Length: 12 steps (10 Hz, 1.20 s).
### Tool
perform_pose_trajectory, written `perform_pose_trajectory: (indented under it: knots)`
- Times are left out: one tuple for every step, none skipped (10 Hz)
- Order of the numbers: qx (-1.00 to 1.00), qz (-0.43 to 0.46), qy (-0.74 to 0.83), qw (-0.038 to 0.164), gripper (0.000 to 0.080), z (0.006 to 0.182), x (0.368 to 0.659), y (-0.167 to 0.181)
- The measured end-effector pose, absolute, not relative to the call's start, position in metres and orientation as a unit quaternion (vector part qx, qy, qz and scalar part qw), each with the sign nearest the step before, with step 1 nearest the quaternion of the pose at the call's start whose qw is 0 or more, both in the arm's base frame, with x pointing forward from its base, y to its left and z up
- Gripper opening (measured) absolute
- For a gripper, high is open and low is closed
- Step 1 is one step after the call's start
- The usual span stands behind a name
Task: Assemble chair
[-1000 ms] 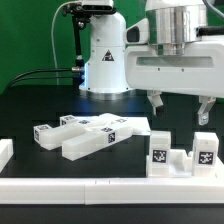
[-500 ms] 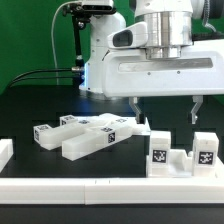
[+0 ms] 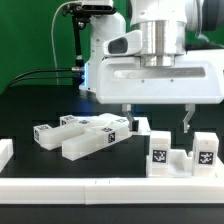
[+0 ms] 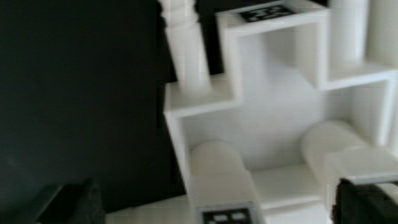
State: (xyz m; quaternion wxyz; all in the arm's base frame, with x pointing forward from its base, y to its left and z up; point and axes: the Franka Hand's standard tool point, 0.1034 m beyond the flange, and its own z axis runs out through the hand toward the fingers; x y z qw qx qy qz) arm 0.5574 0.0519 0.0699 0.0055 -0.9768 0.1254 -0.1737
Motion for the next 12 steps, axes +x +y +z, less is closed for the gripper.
perform_pose_trajectory:
  knots:
    - [-0.97,-0.214,0.116,-0.006,0.0648,0.063,0.555,0.052]
    - [-0.966,-0.232,0.111,-0.013,0.0648,0.057,0.555,0.052]
    - [-0.955,-0.275,0.103,-0.022,0.0648,0.058,0.561,0.051]
    - [-0.957,-0.271,0.098,-0.029,0.0648,0.04,0.556,0.051]
    - [-0.959,-0.263,0.096,-0.033,0.0648,0.028,0.556,0.05]
    - [-0.963,-0.249,0.099,-0.031,0.0648,0.022,0.559,0.05]
    - [-0.964,-0.245,0.1,-0.031,0.0648,0.019,0.561,0.048]
    - [-0.965,-0.241,0.101,-0.033,0.0648,0.013,0.561,0.046]
    - [-0.966,-0.238,0.1,-0.035,0.0648,0.007,0.561,0.046]
    - [-0.966,-0.237,0.102,-0.035,0.0648,0.006,0.561,0.043]
    - [-0.966,-0.235,0.103,-0.035,0.0648,0.006,0.561,0.043]
    - [-0.966,-0.235,0.102,-0.035,0.0525,0.006,0.561,0.044]
